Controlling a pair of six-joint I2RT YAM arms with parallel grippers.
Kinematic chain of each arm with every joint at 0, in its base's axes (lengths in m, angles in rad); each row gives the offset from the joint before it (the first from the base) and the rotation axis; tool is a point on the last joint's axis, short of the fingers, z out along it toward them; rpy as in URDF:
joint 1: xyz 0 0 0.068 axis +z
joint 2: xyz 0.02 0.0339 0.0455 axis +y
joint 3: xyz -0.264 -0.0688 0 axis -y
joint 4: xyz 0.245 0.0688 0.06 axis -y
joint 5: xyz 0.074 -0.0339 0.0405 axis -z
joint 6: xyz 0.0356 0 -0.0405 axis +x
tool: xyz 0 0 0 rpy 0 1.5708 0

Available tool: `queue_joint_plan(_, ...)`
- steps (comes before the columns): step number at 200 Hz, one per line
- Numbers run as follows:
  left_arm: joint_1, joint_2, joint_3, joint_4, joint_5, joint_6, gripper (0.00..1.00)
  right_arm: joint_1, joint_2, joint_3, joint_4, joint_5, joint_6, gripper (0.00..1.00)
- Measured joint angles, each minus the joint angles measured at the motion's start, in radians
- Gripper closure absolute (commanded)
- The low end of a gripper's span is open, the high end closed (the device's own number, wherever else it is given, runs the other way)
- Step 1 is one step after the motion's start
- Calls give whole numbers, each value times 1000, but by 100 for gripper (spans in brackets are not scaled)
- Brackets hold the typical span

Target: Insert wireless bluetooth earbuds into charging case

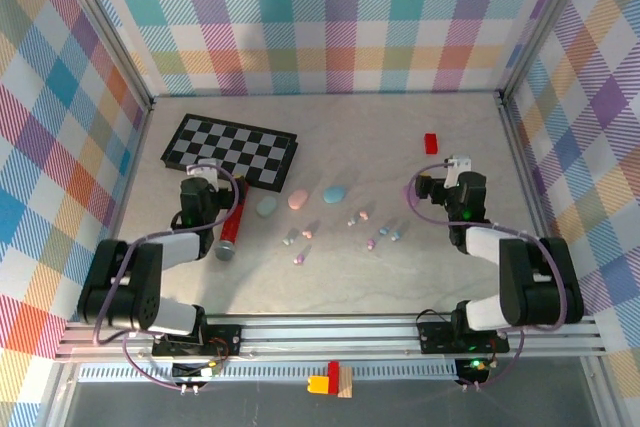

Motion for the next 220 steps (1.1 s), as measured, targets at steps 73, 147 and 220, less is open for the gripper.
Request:
queue_joint_plan(73, -196, -176, 245, -349, 115, 170, 0, 14, -303, 60, -367, -160, 153, 1)
queue_joint_plan(147, -371, 193, 690, -774, 330, 418, 0, 57, -318, 73, -576, -501, 463, 1)
queue_joint_plan(220, -446, 538, 1042, -1147, 426, 612, 12, 104, -249, 43, -566, -657, 586, 1)
